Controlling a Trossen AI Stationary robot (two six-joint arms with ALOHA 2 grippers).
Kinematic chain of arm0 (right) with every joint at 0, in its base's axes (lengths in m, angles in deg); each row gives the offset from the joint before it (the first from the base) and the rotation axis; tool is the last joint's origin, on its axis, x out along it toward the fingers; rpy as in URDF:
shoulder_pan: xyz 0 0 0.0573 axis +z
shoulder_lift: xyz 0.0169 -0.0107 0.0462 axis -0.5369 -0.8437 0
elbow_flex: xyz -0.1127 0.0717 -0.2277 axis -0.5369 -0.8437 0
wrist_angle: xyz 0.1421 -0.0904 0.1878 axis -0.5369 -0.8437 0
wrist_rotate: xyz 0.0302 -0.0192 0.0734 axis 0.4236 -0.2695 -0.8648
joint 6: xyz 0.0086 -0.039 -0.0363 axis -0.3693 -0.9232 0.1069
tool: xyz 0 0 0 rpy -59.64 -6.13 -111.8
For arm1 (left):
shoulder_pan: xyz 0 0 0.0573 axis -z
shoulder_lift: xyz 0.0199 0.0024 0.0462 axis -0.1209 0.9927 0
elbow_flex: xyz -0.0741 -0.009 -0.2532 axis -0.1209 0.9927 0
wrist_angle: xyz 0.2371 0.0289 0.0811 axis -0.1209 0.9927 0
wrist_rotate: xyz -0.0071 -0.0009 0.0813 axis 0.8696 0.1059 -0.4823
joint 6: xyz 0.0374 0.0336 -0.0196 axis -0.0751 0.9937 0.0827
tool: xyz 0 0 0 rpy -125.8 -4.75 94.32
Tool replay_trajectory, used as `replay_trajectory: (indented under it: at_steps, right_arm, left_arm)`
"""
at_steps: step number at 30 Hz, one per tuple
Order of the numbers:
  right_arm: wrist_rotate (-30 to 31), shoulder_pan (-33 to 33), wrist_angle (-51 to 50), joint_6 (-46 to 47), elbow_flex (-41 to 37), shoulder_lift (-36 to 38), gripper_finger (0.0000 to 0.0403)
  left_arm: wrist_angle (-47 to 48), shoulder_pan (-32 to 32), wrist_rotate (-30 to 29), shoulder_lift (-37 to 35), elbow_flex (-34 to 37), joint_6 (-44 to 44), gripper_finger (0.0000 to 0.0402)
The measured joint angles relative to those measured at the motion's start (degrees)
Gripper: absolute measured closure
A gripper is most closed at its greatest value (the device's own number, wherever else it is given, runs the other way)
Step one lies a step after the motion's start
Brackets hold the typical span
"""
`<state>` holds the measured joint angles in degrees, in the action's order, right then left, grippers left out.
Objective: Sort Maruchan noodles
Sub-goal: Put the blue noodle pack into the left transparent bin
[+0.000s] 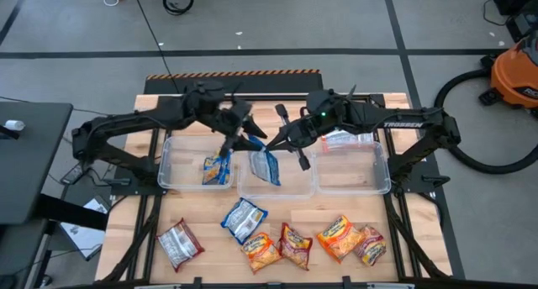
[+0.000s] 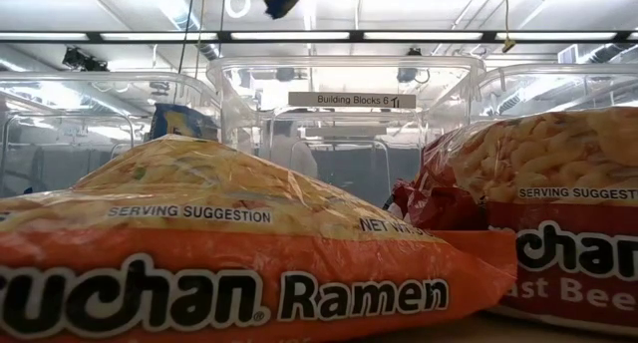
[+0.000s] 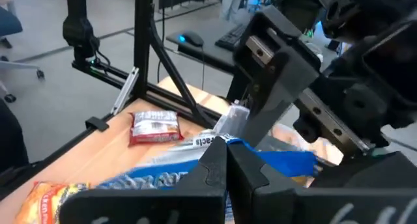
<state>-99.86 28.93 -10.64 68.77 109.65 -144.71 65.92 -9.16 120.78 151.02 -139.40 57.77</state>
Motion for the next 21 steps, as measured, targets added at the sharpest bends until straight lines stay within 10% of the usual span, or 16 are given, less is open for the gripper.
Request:
replay_trajectory:
  at_steps: [12,21]
  right_arm:
    - [1.7,0.8,-8.6,0.3,0.0,0.3,0.0398]
    - [3.6,0.8,-9.1,-0.1,0.0,1.6,0.0398]
  left_arm:
    - [-2.2,0.2,8.3,2.1,0.0,0.2,0.0169]
    - [2.7,0.1,3.7,2.4,0.0,3.2,0.0201]
